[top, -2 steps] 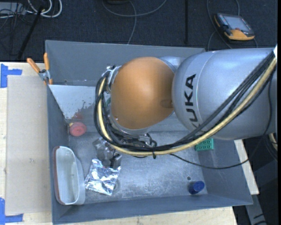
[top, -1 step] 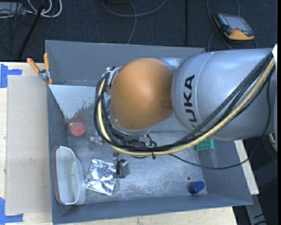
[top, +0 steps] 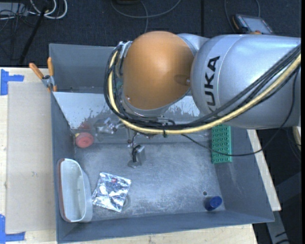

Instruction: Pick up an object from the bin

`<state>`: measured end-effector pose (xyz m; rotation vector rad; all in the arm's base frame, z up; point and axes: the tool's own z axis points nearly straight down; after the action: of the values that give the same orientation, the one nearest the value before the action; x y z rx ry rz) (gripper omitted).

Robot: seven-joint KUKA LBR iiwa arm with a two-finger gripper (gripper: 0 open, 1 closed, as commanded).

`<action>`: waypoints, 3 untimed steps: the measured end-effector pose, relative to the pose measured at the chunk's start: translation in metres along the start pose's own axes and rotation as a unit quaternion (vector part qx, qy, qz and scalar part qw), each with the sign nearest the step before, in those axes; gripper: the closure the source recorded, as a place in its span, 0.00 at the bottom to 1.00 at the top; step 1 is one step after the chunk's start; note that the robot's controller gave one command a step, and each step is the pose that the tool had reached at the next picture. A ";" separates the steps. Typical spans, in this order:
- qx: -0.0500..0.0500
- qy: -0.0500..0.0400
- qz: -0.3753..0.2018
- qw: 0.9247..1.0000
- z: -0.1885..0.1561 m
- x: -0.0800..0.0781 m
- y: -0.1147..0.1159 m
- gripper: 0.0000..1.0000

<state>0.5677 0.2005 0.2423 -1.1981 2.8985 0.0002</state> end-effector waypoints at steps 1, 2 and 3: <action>-0.003 0.007 0.015 1.000 0.156 0.047 0.020 0.00; -0.001 0.003 -0.267 0.964 0.171 0.035 0.025 0.00; 0.000 -0.001 -0.264 0.964 0.169 0.033 0.024 1.00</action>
Offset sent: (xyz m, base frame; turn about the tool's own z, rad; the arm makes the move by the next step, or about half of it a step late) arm -0.0441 -0.0175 -0.1510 0.0298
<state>0.5282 0.1944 0.0730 -1.9203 2.4778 -0.0022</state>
